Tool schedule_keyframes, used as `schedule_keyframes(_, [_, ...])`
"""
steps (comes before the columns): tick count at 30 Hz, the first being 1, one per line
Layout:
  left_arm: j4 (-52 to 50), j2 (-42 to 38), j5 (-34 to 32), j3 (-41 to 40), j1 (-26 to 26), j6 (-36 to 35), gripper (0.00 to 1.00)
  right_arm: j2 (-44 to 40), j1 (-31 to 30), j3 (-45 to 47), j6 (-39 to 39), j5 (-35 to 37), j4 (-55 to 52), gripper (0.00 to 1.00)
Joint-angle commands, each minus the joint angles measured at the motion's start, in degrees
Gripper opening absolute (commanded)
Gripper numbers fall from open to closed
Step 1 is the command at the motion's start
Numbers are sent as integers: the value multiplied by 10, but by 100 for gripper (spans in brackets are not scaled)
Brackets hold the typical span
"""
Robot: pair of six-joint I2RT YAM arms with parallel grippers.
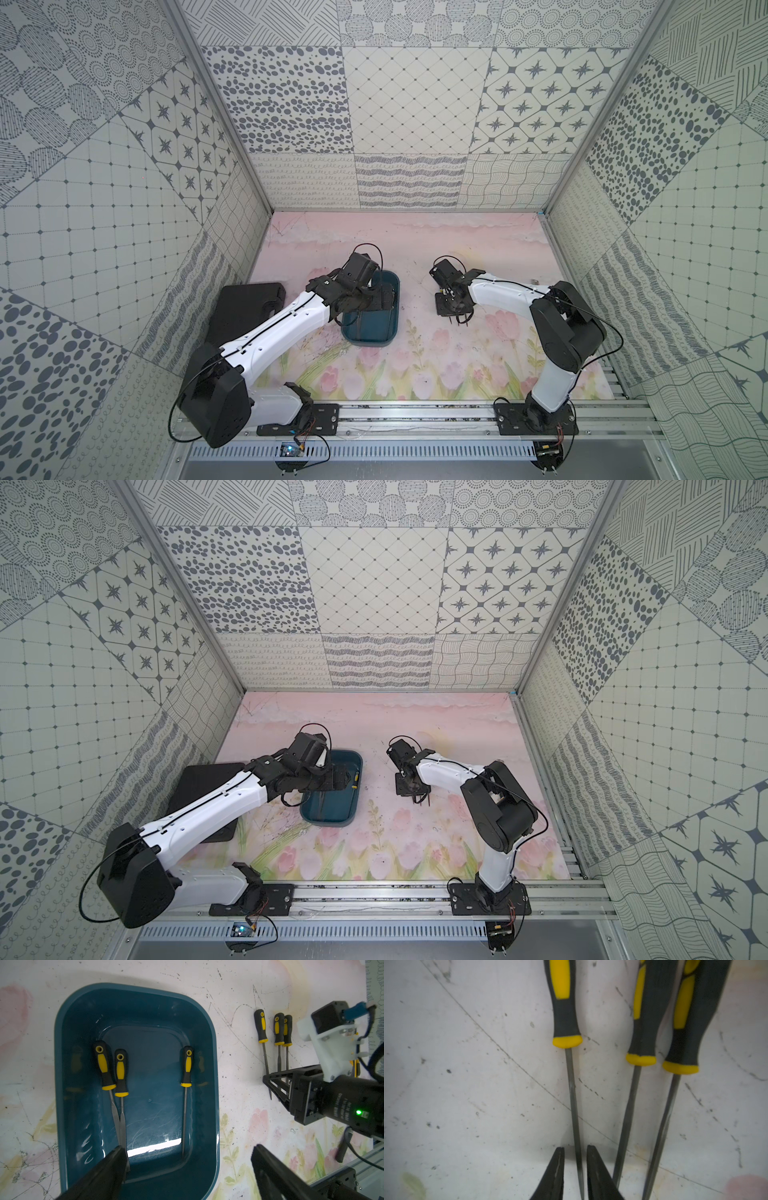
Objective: Take the file tool out of the storage box
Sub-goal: Pick up the file tool from the storage box.
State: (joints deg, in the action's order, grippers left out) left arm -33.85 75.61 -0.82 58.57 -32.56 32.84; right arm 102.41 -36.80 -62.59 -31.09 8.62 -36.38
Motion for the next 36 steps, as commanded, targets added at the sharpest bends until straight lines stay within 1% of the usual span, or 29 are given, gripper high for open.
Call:
schedule_keyframes(1, [1,-9,-13,-4,-4,-8,97,14,3,7,-6,8,10,22])
schedule_keyframes(6, [0,-14,-13,-5,-5,-9,97,14,2,10,-13,3,9,12])
schedule_keyframes(14, [4,-10,-7,-4,-4,-12,97,7,3,29,-29,7,10,6])
schedule_keyframes(25, [9,-10,-6,-7,-5,-14,97,-4,3,42,-38,16,10,5])
schedule_keyframes(30, [11,4,-9,-6,-5,-14,97,-8,2,45,-38,19,9,5])
schedule_keyframes(34, [19,24,-13,-1,-5,-18,97,-5,2,39,-35,13,9,10])
schedule_keyframes(36, [22,36,-22,4,-4,-22,97,-7,2,37,-32,13,9,14])
